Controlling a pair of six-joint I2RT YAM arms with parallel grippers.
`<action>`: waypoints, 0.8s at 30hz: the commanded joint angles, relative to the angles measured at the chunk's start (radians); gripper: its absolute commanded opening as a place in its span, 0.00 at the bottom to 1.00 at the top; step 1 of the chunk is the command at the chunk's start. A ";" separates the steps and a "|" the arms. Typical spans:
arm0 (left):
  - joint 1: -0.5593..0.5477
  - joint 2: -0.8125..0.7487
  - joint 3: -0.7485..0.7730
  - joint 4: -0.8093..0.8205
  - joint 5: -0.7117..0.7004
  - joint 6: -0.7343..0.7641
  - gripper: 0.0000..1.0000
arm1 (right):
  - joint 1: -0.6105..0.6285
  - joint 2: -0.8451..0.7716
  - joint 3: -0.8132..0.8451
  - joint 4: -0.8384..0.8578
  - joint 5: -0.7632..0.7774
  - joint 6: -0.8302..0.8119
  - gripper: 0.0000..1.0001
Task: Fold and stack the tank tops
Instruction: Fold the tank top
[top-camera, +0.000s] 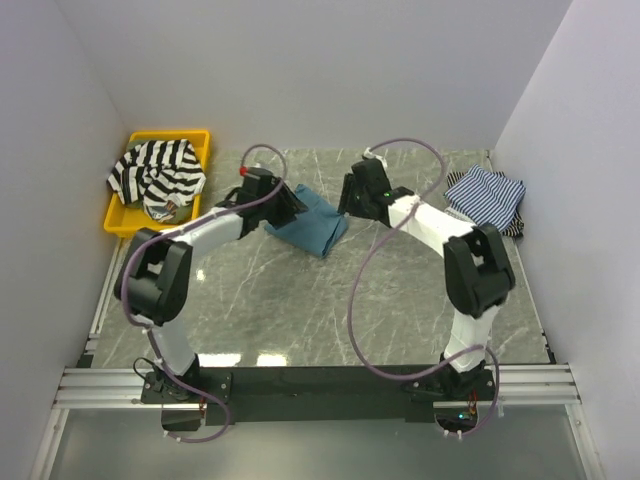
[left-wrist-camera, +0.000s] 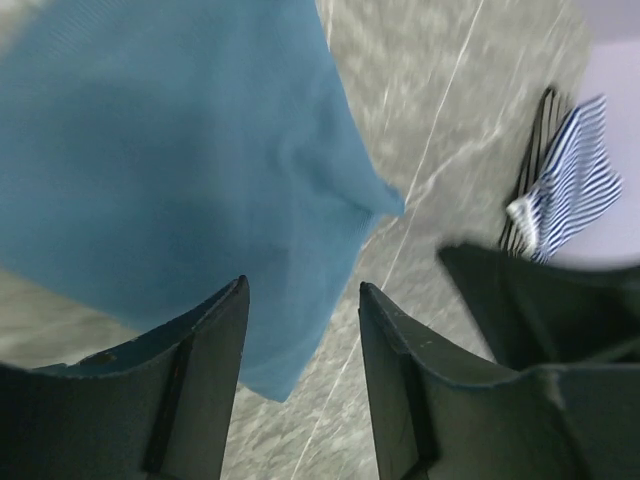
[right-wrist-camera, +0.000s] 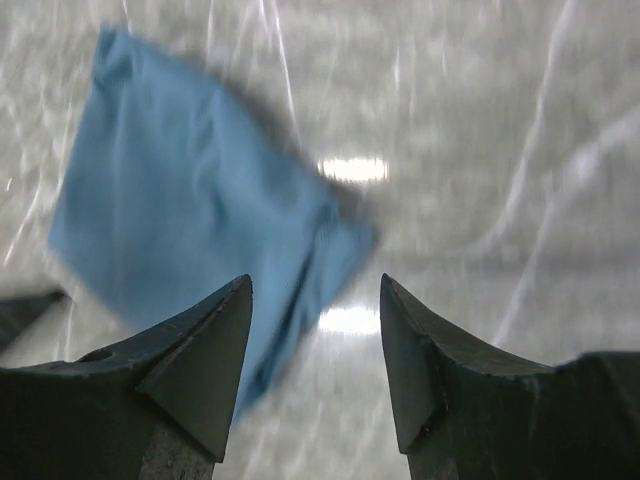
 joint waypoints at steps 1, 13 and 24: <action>-0.051 0.038 0.053 -0.007 -0.062 -0.018 0.53 | -0.010 0.094 0.140 -0.012 0.027 -0.113 0.61; -0.121 0.198 0.120 -0.001 -0.091 -0.085 0.49 | -0.010 0.293 0.311 -0.052 -0.073 -0.174 0.65; -0.120 0.156 0.113 -0.093 -0.131 -0.064 0.50 | -0.012 0.257 0.161 -0.019 -0.180 -0.027 0.52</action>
